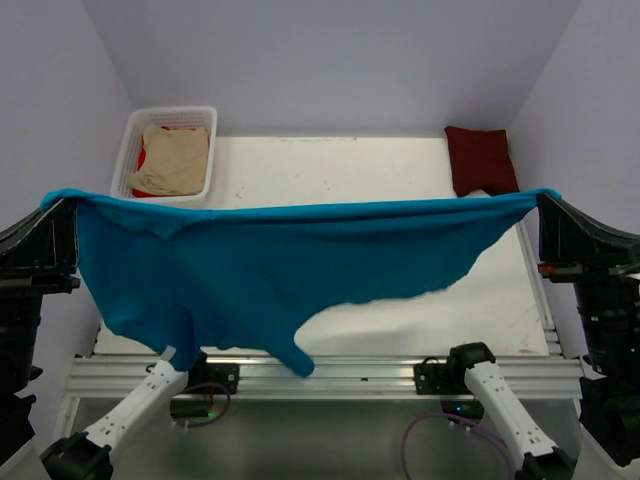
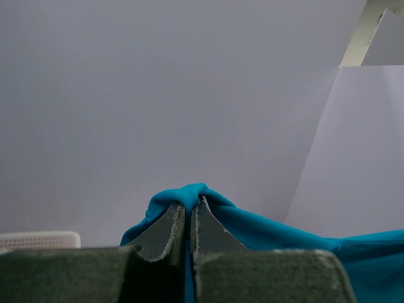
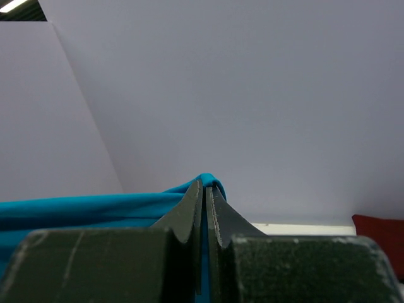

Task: Fold and stack the t-shirts
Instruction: Flatten the tshirt out

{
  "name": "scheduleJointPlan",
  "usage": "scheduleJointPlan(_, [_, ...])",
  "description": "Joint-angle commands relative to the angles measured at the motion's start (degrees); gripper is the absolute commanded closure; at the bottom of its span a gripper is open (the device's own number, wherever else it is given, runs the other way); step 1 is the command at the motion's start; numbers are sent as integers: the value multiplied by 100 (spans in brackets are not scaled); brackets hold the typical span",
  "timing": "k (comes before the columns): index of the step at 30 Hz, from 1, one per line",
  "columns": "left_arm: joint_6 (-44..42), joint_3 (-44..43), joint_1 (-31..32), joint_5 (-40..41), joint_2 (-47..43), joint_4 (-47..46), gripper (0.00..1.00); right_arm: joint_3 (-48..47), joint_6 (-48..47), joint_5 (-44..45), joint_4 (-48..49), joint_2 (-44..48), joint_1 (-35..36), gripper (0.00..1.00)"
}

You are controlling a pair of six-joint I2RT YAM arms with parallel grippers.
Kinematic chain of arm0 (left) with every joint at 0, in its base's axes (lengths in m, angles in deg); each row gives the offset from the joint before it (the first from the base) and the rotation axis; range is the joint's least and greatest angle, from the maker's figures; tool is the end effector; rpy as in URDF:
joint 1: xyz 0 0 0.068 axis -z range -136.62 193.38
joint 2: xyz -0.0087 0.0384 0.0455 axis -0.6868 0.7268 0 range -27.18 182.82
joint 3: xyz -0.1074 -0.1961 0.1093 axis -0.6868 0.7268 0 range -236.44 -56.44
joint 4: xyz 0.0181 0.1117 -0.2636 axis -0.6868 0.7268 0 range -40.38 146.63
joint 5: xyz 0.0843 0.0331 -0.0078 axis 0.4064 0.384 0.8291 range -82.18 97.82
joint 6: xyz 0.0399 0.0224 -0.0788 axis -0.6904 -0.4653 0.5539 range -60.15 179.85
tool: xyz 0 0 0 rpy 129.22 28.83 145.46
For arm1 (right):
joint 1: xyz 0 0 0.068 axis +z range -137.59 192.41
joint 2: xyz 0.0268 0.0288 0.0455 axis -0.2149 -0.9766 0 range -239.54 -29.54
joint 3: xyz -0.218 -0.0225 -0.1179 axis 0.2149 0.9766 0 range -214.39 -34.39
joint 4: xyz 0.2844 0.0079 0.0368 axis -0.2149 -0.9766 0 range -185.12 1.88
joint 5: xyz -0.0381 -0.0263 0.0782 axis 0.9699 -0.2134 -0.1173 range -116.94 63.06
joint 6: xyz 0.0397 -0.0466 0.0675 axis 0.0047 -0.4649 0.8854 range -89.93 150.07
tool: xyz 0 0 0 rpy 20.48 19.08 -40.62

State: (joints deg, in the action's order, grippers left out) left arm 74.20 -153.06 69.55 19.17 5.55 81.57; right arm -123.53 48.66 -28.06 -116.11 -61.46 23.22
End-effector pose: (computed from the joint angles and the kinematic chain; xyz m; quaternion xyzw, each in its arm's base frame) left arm 0.0209 0.0076 0.5950 -0.0363 0.4892 -0.2563 0.8329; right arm 0.0484 0.0109 0.5770 0.0259 0.5052 0.2237 0.8331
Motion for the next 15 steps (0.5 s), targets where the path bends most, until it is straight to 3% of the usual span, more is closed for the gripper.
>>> scheduleJointPlan(1, [-257, -261, -402, -661, 312, 40, 100, -191, 13, 33, -303, -244, -35, 100])
scheduleJointPlan(3, [-187, -156, -438, -477, 470, 75, 100, -296, 118, 356, -715, -638, -35, 100])
scheduleJointPlan(7, [-231, 1070, -438, 173, 1128, -205, 100, -96, 364, 823, -1349, -1570, -35, 100])
scheduleJointPlan(12, [-134, 2558, -438, 656, 2323, -1013, 100, 950, 593, 1184, -850, -2956, -35, 100])
scheduleJointPlan(13, [-152, 2943, -438, 727, 2900, -1406, 100, 1256, 611, 1341, -701, -3178, -35, 100])
scheduleJointPlan(15, [-82, 2974, -569, 615, 3640, -1533, 100, 1460, 663, 1492, -226, -3913, -35, 100])
